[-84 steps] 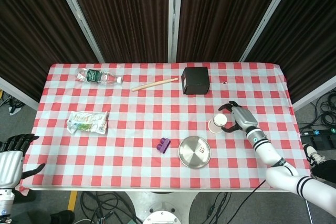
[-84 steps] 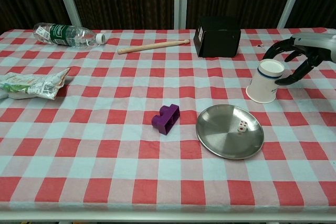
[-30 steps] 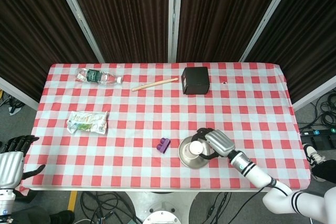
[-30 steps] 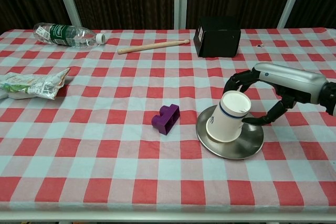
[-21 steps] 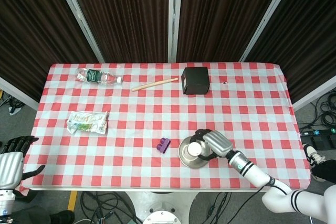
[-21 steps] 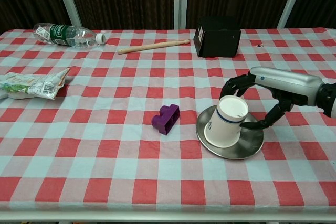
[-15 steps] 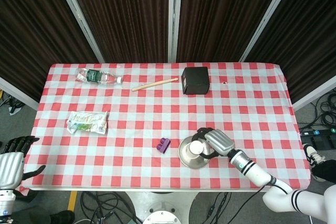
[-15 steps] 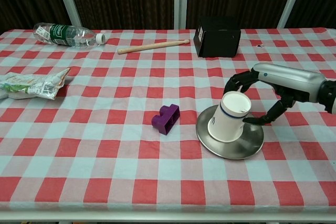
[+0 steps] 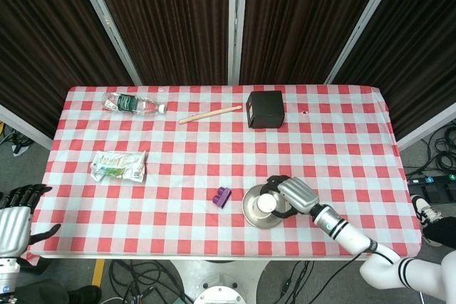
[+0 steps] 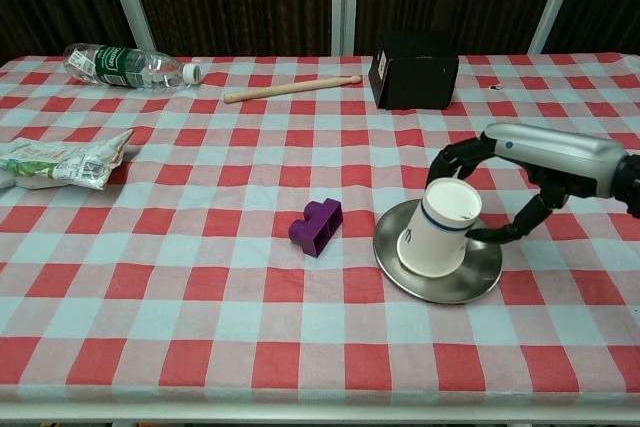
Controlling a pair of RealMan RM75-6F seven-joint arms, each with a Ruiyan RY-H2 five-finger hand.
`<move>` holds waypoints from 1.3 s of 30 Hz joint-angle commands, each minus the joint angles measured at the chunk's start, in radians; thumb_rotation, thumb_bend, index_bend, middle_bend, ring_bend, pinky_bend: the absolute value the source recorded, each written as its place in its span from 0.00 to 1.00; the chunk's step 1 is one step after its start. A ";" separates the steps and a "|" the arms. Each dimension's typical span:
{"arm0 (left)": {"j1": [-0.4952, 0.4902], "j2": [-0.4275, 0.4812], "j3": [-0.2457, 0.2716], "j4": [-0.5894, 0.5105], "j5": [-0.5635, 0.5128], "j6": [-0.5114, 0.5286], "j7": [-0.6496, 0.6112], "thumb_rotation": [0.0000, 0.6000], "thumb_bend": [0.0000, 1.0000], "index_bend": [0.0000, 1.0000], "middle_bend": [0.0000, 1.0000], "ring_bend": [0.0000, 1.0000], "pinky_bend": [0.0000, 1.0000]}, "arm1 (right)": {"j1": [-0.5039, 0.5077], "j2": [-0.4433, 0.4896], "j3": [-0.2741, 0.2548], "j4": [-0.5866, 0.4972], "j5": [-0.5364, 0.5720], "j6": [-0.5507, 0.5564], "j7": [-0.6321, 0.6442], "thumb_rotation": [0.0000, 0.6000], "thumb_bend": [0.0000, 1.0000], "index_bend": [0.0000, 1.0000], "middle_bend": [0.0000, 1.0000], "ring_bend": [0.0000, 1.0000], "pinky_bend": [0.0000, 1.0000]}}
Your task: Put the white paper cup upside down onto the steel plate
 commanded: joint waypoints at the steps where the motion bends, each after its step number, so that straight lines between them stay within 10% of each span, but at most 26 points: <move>1: 0.001 0.000 0.000 0.000 -0.001 0.001 0.001 1.00 0.04 0.24 0.21 0.15 0.15 | -0.002 -0.031 0.033 0.043 0.042 -0.002 -0.036 1.00 0.28 0.52 0.38 0.17 0.22; 9: 0.002 -0.003 0.001 0.001 0.000 0.000 0.002 1.00 0.04 0.24 0.21 0.15 0.15 | 0.001 0.027 -0.034 -0.048 -0.036 0.013 0.010 1.00 0.28 0.52 0.38 0.17 0.22; 18: 0.005 -0.003 0.002 0.001 0.001 0.005 0.000 1.00 0.04 0.24 0.21 0.15 0.15 | -0.002 -0.014 0.029 0.018 0.060 -0.008 -0.065 1.00 0.28 0.52 0.37 0.17 0.21; 39: 0.006 -0.004 0.001 0.001 -0.001 0.001 0.004 1.00 0.04 0.24 0.21 0.15 0.15 | 0.010 0.008 -0.026 -0.019 -0.024 0.008 0.008 1.00 0.28 0.52 0.36 0.16 0.18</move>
